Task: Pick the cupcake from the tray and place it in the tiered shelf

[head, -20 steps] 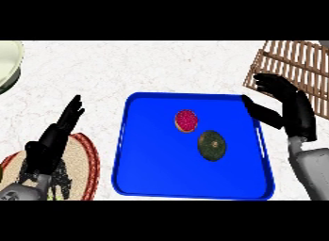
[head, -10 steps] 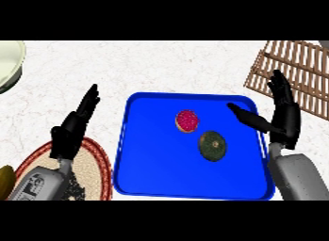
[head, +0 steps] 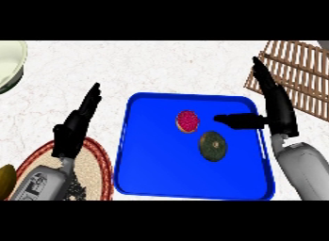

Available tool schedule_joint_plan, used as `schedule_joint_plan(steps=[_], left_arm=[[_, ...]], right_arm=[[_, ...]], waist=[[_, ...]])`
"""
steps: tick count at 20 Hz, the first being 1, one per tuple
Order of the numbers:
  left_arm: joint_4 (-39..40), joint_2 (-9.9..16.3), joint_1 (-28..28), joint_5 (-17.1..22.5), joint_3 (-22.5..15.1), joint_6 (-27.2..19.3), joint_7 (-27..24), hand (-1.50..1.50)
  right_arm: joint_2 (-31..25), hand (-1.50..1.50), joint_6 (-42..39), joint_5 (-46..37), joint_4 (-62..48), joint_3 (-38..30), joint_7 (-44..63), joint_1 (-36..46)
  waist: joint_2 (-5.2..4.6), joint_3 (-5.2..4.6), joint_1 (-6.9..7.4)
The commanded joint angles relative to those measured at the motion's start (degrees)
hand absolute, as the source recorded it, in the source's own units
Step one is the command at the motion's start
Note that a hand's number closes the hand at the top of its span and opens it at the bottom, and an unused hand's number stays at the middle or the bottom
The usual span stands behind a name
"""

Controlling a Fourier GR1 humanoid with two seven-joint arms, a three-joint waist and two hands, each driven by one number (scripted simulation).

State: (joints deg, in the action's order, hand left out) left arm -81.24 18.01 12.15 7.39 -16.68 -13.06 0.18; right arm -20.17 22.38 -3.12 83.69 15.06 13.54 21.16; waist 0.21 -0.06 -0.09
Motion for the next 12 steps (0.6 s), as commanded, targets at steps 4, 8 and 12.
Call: schedule_joint_plan(steps=[4, 8, 12], left_arm=[[0.0, -1.1, -0.8, -0.8, -0.2, 0.7, -0.5, 0.00], [-0.3, -1.8, -0.6, -1.2, -0.2, -0.4, 0.9, 0.00], [0.1, -1.8, -0.1, -1.2, 0.0, 0.9, 0.8, 0.00]], right_arm=[[-5.9, -1.50, -10.1, -5.2, 6.4, 6.5, 22.5, 8.2], [-9.1, -1.50, -20.6, -5.0, 10.2, 11.7, 34.2, 12.3], [-6.8, -1.50, -25.0, -7.9, 13.2, 16.0, 47.2, 17.9]], waist=[[0.06, -0.05, 0.05], [0.29, -0.10, -0.11], [0.16, -0.07, 0.00]])
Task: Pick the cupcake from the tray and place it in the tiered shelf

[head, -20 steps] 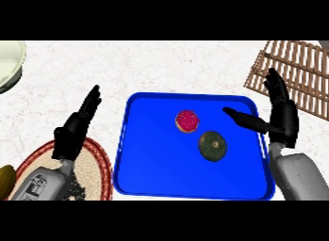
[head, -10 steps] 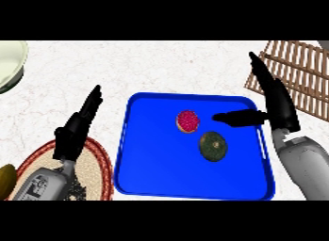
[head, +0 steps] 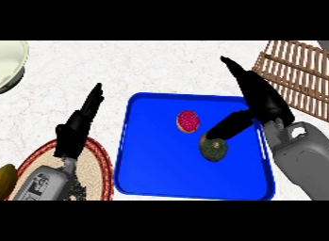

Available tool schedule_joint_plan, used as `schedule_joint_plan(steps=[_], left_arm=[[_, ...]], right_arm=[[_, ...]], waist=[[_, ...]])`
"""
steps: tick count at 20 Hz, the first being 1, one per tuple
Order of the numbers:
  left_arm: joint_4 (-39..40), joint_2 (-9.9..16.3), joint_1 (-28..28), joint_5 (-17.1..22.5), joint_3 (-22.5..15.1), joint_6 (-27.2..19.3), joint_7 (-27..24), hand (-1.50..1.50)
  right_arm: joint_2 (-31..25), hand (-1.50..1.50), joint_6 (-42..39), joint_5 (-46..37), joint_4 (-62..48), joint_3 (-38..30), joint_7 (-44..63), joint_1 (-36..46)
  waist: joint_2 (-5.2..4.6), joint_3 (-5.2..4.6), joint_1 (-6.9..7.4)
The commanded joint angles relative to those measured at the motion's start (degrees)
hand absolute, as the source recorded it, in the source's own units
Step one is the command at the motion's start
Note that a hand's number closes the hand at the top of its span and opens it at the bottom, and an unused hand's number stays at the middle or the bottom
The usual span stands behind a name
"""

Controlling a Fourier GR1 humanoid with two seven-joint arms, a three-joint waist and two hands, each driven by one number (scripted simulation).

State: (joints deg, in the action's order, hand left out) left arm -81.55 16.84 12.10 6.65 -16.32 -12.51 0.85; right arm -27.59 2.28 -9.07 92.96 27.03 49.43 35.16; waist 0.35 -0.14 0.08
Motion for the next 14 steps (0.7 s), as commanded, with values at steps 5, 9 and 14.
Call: schedule_joint_plan(steps=[5, 9, 14], left_arm=[[-1.5, -0.2, -1.6, -0.4, 1.8, 2.2, 0.4, 0.00], [1.9, -1.3, -0.3, -2.1, 3.5, 2.6, -1.3, 0.00], [2.7, -3.4, -1.0, -3.8, 3.8, 2.7, -3.6, 0.00]], right_arm=[[5.5, -1.50, -8.5, -4.0, 3.5, 2.6, 16.6, 5.5], [9.9, -1.50, -7.7, -8.2, 6.0, 2.7, 19.2, 4.3], [14.4, -1.50, -7.6, -14.5, 3.2, 3.8, 17.4, 2.8]], waist=[[-0.23, 0.11, 0.21], [-0.25, 0.12, -0.04], [-0.30, 0.12, -0.01]])
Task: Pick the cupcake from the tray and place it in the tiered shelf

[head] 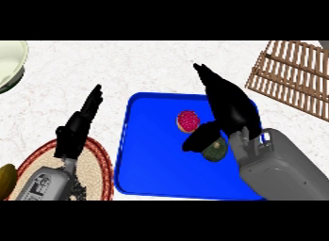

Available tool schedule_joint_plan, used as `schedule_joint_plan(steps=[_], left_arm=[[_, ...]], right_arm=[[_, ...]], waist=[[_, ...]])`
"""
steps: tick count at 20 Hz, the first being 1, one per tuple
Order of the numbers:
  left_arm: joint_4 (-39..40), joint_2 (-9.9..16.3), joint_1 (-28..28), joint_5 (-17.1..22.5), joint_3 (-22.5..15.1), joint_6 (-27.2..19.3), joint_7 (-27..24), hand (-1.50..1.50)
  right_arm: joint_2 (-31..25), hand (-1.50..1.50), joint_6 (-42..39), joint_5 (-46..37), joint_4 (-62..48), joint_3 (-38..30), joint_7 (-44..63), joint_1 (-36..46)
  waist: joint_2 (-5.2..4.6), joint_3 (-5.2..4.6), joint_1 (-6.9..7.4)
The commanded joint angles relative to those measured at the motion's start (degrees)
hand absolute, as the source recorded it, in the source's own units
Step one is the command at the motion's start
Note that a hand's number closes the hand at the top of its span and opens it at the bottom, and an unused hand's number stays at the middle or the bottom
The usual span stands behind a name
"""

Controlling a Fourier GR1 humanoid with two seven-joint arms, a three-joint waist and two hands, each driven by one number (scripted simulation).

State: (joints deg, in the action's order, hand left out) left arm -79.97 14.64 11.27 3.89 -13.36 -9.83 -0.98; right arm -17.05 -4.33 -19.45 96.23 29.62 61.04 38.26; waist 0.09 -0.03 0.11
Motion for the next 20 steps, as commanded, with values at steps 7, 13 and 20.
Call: schedule_joint_plan(steps=[7, 13, 20], left_arm=[[-3.8, 0.0, -4.9, -1.2, 1.5, 1.8, -0.1, 0.00], [-2.4, -1.0, -2.8, -2.4, 2.9, 4.0, -0.3, 0.00], [-4.3, -1.7, -2.2, -3.2, 4.1, 4.4, 2.3, 0.00]], right_arm=[[7.9, -1.50, -4.1, -7.4, 0.2, -0.4, 10.2, 1.5], [11.9, -1.50, -4.3, -11.9, -1.8, -1.5, 6.4, -1.0], [11.9, -1.50, -4.2, -15.3, -7.2, -3.8, 0.5, -5.1]], waist=[[0.10, 0.00, 0.16], [0.00, 0.01, 0.00], [-0.01, 0.03, 0.04]])
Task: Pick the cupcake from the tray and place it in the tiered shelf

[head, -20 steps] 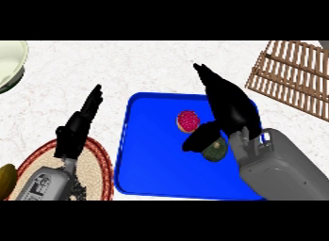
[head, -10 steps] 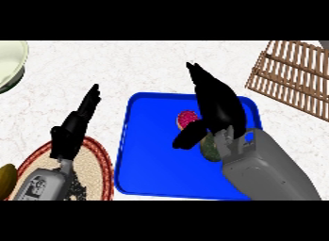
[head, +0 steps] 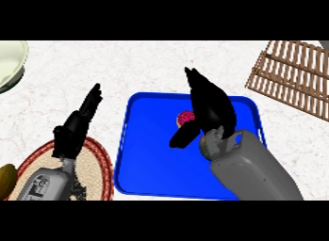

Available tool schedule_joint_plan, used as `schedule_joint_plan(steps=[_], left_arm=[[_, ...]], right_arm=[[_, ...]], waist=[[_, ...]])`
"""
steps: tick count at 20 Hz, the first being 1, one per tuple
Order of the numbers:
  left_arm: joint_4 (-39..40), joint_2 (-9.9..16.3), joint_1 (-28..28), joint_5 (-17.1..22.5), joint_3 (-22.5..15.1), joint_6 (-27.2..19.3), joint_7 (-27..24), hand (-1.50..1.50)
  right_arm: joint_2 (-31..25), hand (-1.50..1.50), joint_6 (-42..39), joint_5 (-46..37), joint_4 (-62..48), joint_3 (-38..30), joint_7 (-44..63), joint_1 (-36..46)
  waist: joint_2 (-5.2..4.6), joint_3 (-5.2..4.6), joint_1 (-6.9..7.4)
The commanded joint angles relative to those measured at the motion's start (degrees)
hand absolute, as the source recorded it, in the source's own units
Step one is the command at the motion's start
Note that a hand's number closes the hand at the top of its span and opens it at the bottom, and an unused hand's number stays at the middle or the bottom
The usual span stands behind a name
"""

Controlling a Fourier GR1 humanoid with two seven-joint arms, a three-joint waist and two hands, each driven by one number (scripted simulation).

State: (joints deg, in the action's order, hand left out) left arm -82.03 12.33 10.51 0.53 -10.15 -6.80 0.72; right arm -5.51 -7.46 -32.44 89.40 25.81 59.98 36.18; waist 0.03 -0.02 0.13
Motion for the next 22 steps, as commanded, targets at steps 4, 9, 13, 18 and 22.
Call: schedule_joint_plan(steps=[4, 9, 13, 18, 22], left_arm=[[-1.4, 0.2, -1.8, -0.4, 2.0, 2.2, 0.2, 0.00], [3.1, -3.5, 0.8, -3.2, 1.4, 0.3, -2.0, 0.00], [1.5, 0.5, 1.8, 0.0, 5.8, 4.7, 1.0, 0.00], [-1.4, -3.7, 0.2, -4.6, 1.9, 1.6, 3.3, 0.00], [2.1, -5.9, 0.3, -5.1, 2.6, 1.0, -0.6, 0.00]], right_arm=[[4.6, -1.50, -3.5, -4.2, -1.4, -1.5, 4.4, 0.2], [5.4, -1.50, -5.6, -4.6, -4.8, -3.6, 2.1, 1.1], [4.4, -1.50, -6.1, -7.0, -2.9, -3.0, 0.6, -3.0], [5.5, -1.50, -3.8, -8.5, -8.4, -2.5, 0.4, -0.8], [5.5, -1.50, 2.1, -9.4, -17.0, -2.4, -7.3, -1.5]], waist=[[0.03, 0.01, 0.06], [-0.04, 0.01, -0.06], [0.00, 0.01, -0.12], [-0.01, 0.02, 0.07], [-0.14, 0.02, 0.17]])
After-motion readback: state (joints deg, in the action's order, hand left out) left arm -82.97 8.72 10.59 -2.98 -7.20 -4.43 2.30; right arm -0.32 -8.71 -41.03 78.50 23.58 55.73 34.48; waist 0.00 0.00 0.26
